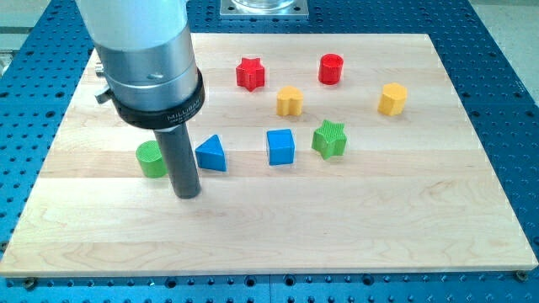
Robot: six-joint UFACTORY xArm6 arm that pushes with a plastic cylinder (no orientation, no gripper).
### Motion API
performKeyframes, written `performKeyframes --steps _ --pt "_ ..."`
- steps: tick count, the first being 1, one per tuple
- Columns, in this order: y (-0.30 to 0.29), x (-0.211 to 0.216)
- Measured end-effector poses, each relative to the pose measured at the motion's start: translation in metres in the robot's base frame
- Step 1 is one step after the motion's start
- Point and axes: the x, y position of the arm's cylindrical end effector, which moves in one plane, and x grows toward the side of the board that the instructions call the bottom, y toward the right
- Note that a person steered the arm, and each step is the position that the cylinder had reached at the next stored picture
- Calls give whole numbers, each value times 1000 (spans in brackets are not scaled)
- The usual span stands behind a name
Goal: Move the green circle to the top of the triangle
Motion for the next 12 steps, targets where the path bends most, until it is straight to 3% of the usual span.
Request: performKeyframes --steps 2,4,7,8,9,10,12 --pt "7 -33" --pt "14 -3" --pt "52 -36" --pt "35 17" --pt "-6 19" --pt "-46 -6" --pt "-49 -76"
